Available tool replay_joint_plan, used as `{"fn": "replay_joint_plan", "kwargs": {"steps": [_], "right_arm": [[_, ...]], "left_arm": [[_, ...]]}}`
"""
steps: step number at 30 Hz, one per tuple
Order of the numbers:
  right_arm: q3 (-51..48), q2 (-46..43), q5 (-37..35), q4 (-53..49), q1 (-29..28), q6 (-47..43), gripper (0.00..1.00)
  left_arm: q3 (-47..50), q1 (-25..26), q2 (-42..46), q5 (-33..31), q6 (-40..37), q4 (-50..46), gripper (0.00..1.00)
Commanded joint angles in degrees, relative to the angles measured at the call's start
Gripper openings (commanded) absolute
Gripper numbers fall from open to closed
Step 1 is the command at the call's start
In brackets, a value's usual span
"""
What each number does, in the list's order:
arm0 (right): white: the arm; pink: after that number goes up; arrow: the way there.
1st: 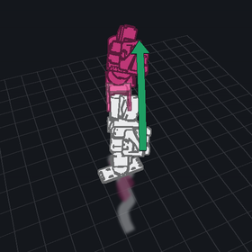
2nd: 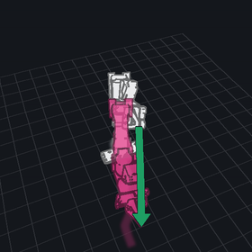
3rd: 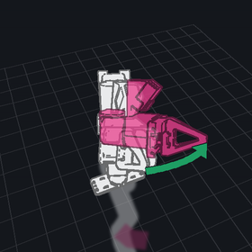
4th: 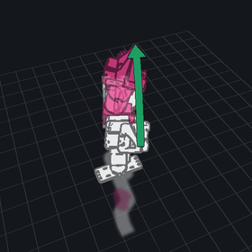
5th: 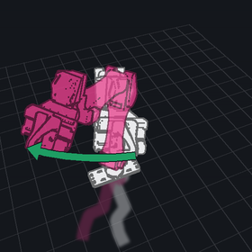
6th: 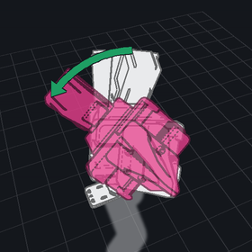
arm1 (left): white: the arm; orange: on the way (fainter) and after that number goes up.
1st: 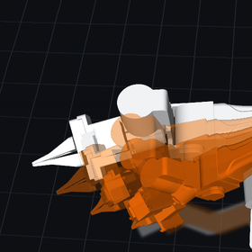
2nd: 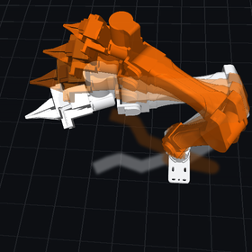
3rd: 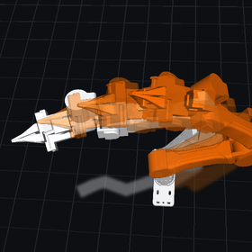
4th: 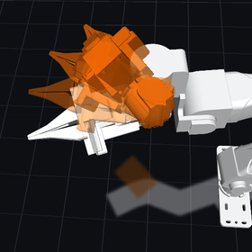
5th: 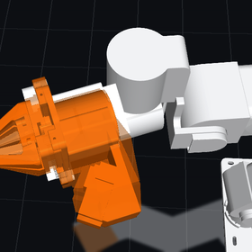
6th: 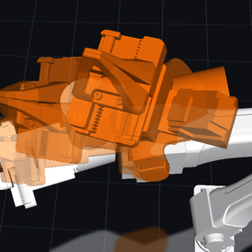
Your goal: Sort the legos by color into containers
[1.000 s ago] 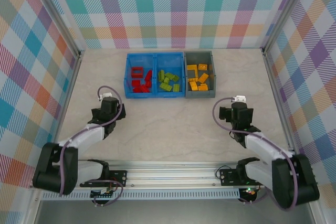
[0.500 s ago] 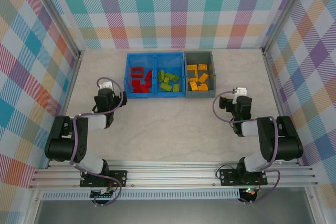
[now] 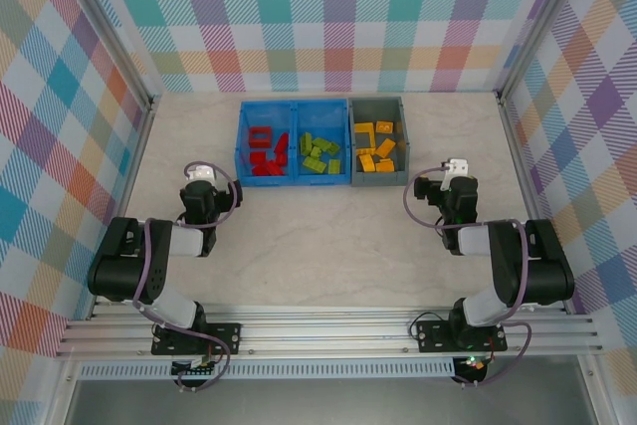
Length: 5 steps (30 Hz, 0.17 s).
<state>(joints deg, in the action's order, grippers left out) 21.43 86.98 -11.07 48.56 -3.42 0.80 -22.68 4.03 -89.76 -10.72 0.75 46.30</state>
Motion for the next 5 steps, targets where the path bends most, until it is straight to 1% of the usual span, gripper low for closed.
{"fn": "replay_joint_plan", "kwargs": {"steps": [1, 5], "right_arm": [[0.98, 0.47, 1.4, 0.31, 0.26, 0.7, 1.0], [0.98, 0.47, 1.39, 0.31, 0.37, 0.7, 1.0]], "left_arm": [[-0.47, 0.02, 0.13, 0.01, -0.37, 1.58, 1.0], [-0.56, 0.19, 0.15, -0.18, -0.45, 1.34, 1.0]]}}
